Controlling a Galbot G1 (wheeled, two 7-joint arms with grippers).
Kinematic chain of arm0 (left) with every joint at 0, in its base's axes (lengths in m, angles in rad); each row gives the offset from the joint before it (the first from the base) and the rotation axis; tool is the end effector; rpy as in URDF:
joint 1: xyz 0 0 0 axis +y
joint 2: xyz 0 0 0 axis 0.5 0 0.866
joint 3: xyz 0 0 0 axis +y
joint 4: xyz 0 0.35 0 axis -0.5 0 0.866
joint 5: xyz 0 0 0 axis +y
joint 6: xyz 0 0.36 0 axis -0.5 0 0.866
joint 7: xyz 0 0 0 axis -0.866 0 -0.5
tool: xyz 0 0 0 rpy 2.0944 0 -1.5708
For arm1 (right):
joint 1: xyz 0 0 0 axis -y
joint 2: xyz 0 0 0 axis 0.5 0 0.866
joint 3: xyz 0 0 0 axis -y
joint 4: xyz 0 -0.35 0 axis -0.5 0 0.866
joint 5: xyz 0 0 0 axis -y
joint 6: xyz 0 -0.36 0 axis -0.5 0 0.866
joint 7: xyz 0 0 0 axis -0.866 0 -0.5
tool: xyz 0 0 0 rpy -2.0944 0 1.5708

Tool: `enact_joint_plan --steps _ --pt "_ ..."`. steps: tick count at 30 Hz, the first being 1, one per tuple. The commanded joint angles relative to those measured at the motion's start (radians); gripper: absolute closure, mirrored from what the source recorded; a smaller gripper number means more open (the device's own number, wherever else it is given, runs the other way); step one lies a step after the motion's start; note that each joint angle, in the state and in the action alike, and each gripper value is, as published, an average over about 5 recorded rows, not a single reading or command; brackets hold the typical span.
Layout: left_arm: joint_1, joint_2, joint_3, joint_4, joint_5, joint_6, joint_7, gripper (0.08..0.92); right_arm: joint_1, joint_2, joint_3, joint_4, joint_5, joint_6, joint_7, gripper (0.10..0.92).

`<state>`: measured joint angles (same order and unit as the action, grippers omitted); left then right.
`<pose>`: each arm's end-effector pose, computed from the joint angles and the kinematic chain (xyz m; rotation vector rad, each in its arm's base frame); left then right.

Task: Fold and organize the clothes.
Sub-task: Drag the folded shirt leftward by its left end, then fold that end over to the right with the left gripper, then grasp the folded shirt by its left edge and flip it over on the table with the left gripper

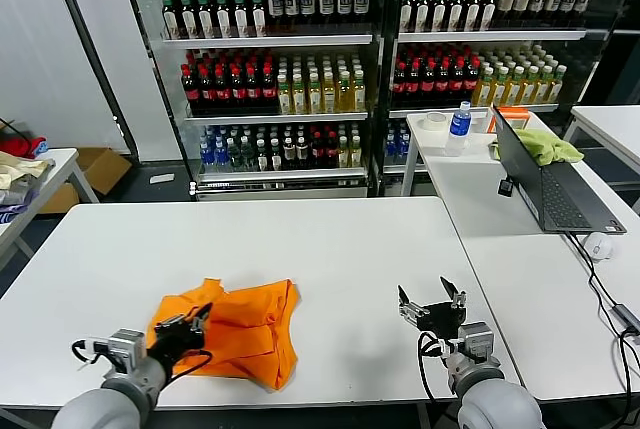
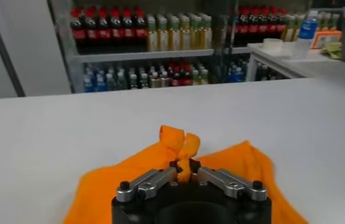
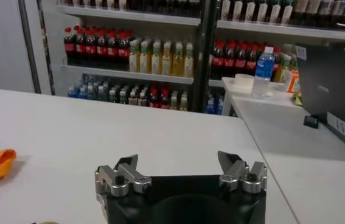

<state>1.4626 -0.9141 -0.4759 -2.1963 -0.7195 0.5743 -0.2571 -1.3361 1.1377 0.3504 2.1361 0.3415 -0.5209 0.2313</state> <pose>0.2188 0.0740 -0.2263 -0.2513 -2.6126 -0.0344 0.2401 -0.0184 -0.2431 0.1865 -2.8018 0.1708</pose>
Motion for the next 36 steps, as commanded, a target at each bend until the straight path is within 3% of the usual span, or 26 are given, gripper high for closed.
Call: enact_joint_plan --steps 1,18,28,32,36 --pt "-0.112 -0.038 0.136 0.034 0.001 -0.004 0.008 0.894 0.002 0.001 0.004 -0.001 0.0 -0.001 0.001 0.203" --pt "-0.158 -0.102 0.224 0.079 -0.041 -0.074 0.032 0.887 0.001 -0.004 0.011 -0.012 0.0 -0.001 -0.002 0.203" --pt "-0.134 -0.139 0.174 0.072 -0.109 -0.217 0.119 0.629 0.023 -0.005 -0.005 -0.021 0.001 -0.002 -0.003 0.203" --pt "-0.076 -0.083 0.059 0.033 -0.136 -0.241 0.121 0.516 0.037 -0.007 -0.007 -0.029 0.003 -0.001 -0.006 0.203" --pt "-0.02 -0.012 -0.065 0.079 -0.075 -0.225 0.079 0.404 0.048 -0.005 -0.009 -0.029 0.005 0.0 -0.008 0.203"
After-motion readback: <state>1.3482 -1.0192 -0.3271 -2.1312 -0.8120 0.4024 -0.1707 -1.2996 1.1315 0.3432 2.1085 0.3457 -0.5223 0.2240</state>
